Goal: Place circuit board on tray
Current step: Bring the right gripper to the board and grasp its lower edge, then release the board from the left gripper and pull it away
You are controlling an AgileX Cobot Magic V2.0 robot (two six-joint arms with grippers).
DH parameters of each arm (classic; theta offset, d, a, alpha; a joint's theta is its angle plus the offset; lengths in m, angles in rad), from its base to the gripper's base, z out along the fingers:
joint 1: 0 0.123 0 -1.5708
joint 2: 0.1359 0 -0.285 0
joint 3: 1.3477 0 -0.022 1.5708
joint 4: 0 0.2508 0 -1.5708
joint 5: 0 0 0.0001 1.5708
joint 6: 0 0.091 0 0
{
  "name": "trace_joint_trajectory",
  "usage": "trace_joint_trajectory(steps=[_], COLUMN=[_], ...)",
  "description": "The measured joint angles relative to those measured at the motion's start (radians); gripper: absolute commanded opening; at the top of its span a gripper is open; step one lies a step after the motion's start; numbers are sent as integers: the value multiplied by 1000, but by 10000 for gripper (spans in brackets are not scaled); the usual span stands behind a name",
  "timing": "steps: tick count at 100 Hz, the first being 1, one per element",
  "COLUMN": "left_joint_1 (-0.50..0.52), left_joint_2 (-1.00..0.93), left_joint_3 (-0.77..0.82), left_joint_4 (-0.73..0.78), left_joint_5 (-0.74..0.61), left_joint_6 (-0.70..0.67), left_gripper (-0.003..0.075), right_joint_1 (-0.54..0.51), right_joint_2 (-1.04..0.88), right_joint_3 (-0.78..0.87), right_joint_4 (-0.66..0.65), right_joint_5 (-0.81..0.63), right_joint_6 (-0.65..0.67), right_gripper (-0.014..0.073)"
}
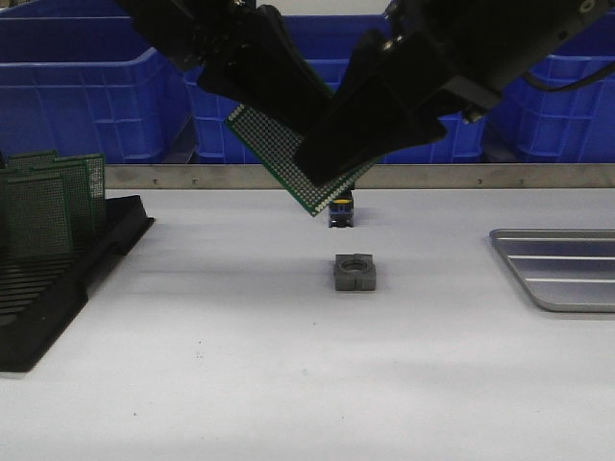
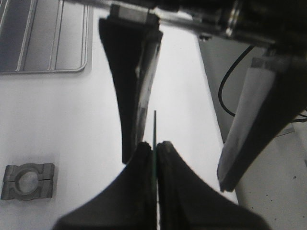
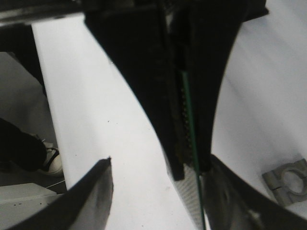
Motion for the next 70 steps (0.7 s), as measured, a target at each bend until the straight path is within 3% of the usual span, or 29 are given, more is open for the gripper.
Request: trace_joint_trajectory(steps=[18,30,41,60,70], left_joint_1=[0,0,0,0,0], left_joint_2=[2,2,2,2,2], left_joint_3=[0,0,0,0,-4], left_joint_4=[0,5,10,6,4], left_joint_5=[7,22,35,39,18], left_joint_6=[0,8,16,14,6], left_gripper=[-20,-18,42,367,461], right_joint_1=[0,0,0,0,0], right_joint_2=[51,54,54,54,56], right_joint_3=[-19,-19,-19,-19,-21], right_joint_4=[13,14,10,10,17], right_joint_5=[4,6,20,14,30], right_joint_6=[-4,-11,-18,-18,-4], right_gripper=[36,-130,-113,-113,-113])
